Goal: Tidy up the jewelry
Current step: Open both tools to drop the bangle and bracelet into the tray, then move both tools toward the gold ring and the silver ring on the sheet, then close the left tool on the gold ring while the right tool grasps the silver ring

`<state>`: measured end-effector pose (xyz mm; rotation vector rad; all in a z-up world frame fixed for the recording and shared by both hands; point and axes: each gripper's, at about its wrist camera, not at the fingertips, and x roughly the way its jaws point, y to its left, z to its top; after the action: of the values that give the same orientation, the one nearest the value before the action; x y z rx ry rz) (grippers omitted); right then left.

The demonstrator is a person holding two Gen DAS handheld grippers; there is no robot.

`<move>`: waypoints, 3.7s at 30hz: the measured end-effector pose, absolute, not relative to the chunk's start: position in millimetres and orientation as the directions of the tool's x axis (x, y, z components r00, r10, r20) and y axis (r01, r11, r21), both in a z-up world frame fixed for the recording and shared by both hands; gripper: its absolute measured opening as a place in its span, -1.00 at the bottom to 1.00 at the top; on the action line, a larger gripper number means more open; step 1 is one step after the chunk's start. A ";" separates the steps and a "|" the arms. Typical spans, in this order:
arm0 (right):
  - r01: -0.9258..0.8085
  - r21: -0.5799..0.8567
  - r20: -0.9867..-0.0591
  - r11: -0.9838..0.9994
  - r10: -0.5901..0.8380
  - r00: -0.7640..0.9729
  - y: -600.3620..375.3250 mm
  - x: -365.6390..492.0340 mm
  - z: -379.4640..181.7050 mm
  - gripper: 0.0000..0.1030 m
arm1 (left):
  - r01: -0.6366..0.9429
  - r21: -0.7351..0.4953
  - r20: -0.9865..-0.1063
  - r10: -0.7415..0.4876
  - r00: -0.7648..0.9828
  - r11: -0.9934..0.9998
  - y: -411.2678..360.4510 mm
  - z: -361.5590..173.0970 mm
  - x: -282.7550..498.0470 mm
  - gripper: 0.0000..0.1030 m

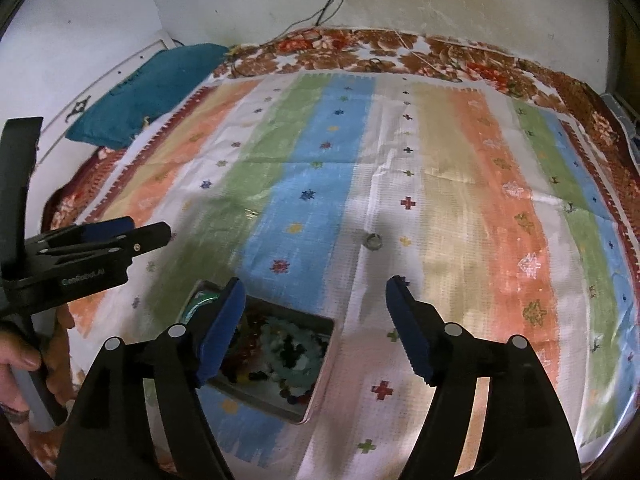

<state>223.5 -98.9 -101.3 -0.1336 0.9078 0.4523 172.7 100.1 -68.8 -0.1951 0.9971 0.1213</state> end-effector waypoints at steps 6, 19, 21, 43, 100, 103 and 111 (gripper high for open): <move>-0.417 0.073 -0.802 0.906 0.302 0.516 -95.3 241.7 -108.4 0.43 | -0.198 -0.103 -0.856 0.015 0.517 0.975 105.9 -77.2 189.1 0.41; -0.425 -0.025 -0.829 0.905 0.219 0.514 -86.6 268.2 -129.8 0.66 | -0.194 -0.042 -0.885 0.054 0.463 0.980 108.5 -102.5 225.6 0.63; -0.418 -0.003 -0.838 0.908 0.226 0.497 -87.3 274.8 -134.0 0.69 | -0.192 -0.036 -0.887 0.057 0.459 0.981 108.6 -105.2 229.2 0.63; -0.358 0.073 -0.896 0.931 0.219 0.387 -87.4 322.2 -172.3 0.70 | -0.187 -0.061 -0.909 0.023 0.416 0.980 113.2 -132.7 258.5 0.64; -0.323 0.112 -0.930 0.940 0.214 0.299 -78.8 367.1 -218.8 -0.54 | -0.110 -0.052 -0.914 -0.003 0.405 0.993 121.7 -188.1 297.0 -0.59; -0.328 0.118 -0.930 0.937 0.220 0.294 -78.8 366.8 -218.1 -0.62 | -0.123 -0.074 -0.913 -0.017 0.408 0.990 126.0 -187.5 295.5 -0.59; -0.308 0.187 -0.918 0.933 0.278 0.283 -83.0 366.7 -212.5 -0.62 | -0.128 -0.096 -0.912 -0.036 0.409 0.987 129.2 -185.8 294.2 -0.59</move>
<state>366.7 -83.0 -212.5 -0.0286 1.2224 0.3922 294.2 129.2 -185.8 -0.1594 1.1498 0.0580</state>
